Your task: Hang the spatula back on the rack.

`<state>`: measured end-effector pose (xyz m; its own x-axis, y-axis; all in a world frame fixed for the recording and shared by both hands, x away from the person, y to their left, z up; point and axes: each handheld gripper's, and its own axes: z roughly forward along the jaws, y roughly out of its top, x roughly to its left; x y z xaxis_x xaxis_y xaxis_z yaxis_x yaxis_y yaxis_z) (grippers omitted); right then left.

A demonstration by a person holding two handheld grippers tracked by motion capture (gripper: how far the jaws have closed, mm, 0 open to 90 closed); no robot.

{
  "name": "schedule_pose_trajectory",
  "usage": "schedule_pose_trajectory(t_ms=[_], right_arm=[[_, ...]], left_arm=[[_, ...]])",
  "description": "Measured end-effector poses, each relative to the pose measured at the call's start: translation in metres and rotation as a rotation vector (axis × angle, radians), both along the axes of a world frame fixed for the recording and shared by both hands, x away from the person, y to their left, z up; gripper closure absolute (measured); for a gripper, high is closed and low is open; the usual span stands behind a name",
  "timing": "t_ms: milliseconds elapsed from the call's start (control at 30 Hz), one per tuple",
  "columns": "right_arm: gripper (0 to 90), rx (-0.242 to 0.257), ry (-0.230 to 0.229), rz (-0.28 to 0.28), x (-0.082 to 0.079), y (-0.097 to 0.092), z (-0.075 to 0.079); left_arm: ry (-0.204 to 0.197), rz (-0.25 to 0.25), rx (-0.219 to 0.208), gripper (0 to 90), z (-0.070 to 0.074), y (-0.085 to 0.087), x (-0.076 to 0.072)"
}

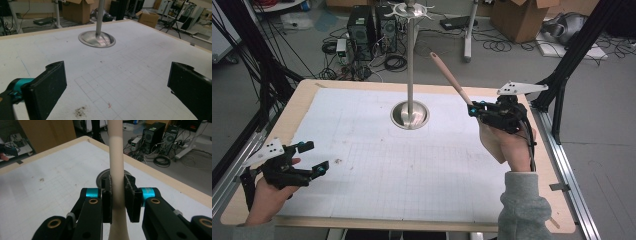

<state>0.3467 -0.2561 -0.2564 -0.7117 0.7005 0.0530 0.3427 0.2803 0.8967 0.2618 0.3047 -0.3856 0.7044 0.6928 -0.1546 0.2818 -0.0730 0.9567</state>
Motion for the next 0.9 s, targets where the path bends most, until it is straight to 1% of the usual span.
schedule_pose_trajectory(t_ms=[333,533,667,700,767,833,900], right_arm=[[78.7,0.011,-0.026,-0.012,0.009,0.001,0.018],[78.7,0.025,-0.053,-0.022,0.012,0.0,0.026],[78.7,0.037,-0.05,-0.017,0.014,-0.001,0.031],[78.7,0.043,-0.055,-0.011,0.015,-0.001,0.033],[78.7,0.047,-0.056,-0.013,0.015,-0.001,0.035],[78.7,0.049,-0.068,-0.016,0.017,-0.001,0.039],[78.7,0.051,-0.066,-0.015,0.017,-0.001,0.04]], left_arm=[[0.004,0.006,-0.012,2.6,-0.001,0.003,0.002],[0.01,0.005,-0.017,2.6,-0.002,0.004,0.003],[0.017,0.005,-0.019,2.6,-0.004,0.004,0.004],[0.016,0.005,-0.017,2.6,-0.004,0.004,0.004],[0.019,0.006,-0.019,2.6,-0.005,0.004,0.004],[0.019,0.004,-0.019,2.6,-0.005,0.004,0.004],[0.022,0.004,-0.018,2.6,-0.005,0.004,0.005]])
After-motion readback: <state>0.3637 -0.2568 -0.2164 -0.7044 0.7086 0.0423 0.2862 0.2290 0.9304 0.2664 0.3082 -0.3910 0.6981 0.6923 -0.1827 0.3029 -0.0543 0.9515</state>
